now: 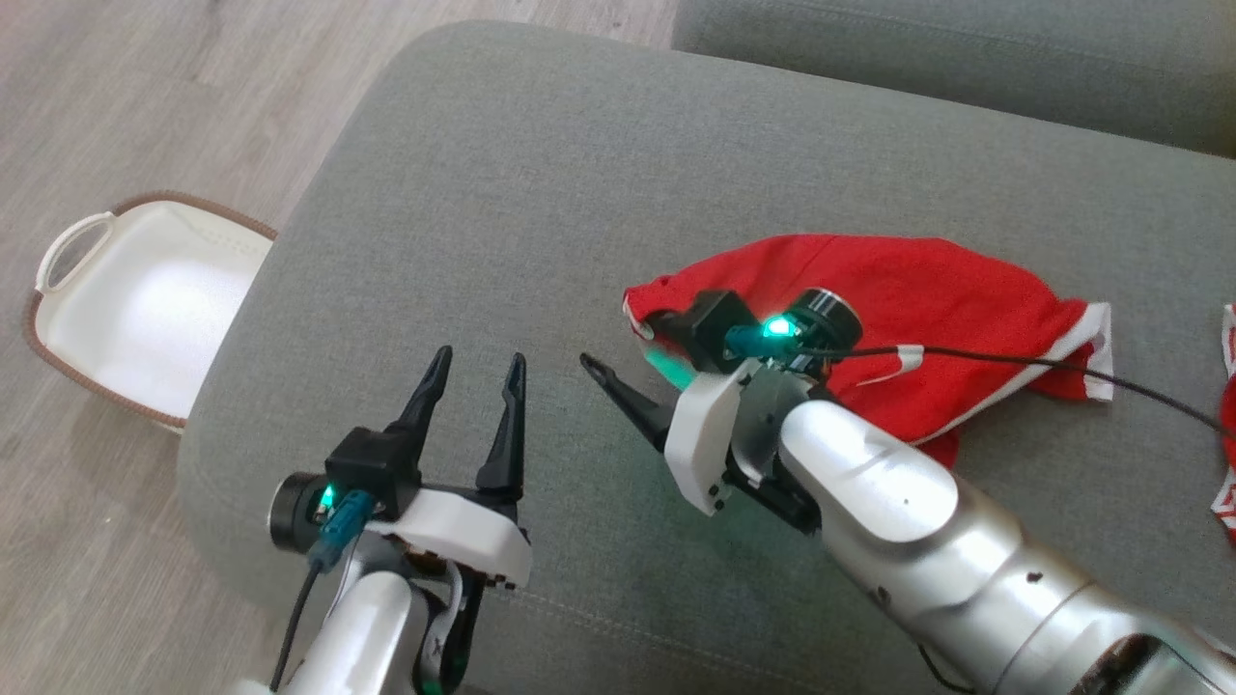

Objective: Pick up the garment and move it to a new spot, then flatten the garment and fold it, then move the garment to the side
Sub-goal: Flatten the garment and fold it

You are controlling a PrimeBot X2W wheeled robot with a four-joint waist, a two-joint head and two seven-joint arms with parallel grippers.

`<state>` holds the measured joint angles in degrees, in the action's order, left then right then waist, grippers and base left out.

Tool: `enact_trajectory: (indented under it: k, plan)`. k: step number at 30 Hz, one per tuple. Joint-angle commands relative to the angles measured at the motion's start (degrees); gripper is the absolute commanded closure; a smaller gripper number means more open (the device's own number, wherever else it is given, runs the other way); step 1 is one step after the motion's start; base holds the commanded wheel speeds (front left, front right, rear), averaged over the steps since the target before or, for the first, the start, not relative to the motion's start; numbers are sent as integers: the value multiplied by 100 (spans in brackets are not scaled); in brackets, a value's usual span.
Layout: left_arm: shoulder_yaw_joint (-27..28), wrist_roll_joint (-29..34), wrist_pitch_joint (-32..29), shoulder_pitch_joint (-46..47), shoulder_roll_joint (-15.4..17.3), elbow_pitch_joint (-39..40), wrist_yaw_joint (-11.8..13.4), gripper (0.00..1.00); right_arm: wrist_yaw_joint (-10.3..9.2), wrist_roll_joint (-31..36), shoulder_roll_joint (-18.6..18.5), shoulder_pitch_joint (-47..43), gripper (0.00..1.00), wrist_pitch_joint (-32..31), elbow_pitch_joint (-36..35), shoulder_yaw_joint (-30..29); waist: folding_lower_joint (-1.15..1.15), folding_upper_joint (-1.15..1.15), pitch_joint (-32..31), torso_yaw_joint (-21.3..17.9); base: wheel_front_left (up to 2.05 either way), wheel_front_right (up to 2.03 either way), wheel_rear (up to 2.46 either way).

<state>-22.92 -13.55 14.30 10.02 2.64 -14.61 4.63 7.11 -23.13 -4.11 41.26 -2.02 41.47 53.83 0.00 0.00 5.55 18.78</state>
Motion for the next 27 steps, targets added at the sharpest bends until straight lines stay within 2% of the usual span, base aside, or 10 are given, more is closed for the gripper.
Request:
enact_trajectory:
  k: [1,10,14,21,24,27]
  plan:
    - [239,-2,70,168,24,161,40,0,37,-111,122,261,0,143,-51,57,0,0,-39,24,0,0,0]
    - [541,141,70,5,24,203,-8,0,37,-363,123,612,0,282,321,232,0,0,-283,-469,0,0,0]
    - [631,158,70,-16,24,252,-28,0,37,-396,123,724,0,-16,408,534,0,0,-419,-755,0,0,0]
    - [627,128,70,-88,24,248,-12,0,37,-581,80,722,0,-476,421,1101,0,0,-643,-924,0,0,0]
    - [619,109,70,-130,24,248,4,0,37,-771,-110,696,0,-470,304,1227,0,0,-766,-953,0,0,0]
    - [634,129,70,-171,24,283,14,0,37,-969,-344,690,0,-251,166,959,0,0,-815,-1040,0,0,0]
